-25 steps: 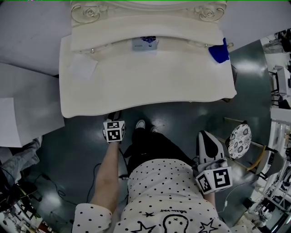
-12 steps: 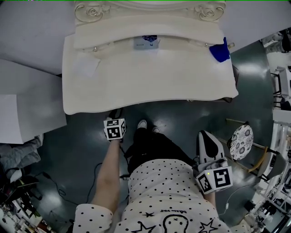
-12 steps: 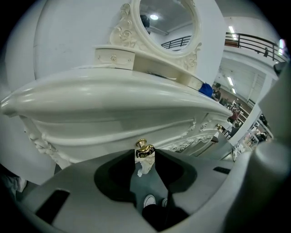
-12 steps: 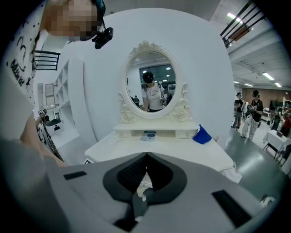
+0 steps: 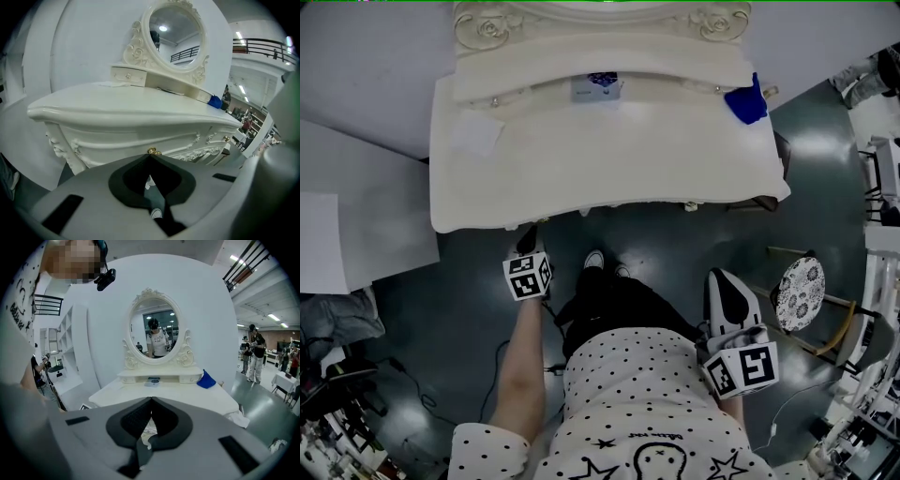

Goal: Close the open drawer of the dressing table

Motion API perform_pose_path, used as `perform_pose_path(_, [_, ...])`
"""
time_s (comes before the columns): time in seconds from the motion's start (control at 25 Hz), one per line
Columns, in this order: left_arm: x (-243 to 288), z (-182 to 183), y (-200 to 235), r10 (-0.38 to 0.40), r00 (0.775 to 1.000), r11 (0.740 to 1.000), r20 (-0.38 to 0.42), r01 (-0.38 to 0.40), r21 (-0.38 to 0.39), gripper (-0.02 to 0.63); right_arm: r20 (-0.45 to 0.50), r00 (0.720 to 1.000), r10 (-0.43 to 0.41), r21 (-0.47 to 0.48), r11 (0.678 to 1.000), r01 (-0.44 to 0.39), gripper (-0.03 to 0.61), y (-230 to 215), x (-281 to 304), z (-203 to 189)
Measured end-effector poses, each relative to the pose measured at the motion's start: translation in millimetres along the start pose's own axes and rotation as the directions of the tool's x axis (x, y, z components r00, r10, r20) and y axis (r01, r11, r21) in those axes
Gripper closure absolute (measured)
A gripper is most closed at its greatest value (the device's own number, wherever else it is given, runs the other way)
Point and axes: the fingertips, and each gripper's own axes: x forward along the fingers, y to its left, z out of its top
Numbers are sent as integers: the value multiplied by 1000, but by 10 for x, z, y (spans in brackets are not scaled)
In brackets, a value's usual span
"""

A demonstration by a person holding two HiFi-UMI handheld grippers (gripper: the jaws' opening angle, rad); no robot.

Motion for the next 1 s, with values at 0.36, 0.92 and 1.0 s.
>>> perform_pose_path(0.36, [-341, 340, -218, 7, 995, 999, 102, -12, 46, 603, 47, 998, 47, -3, 999, -47, 569, 4, -126, 17])
perform_pose_path(0.92, [-1430, 1098, -881, -22, 918, 995, 396, -16, 94, 603, 126, 984, 125, -22, 992, -124, 569, -70, -479, -28])
perform_pose_path(1.0, [-1631, 1175, -988, -30, 896, 994, 443, -18, 104, 603, 143, 981, 132, -31, 991, -129, 569, -98, -527, -13])
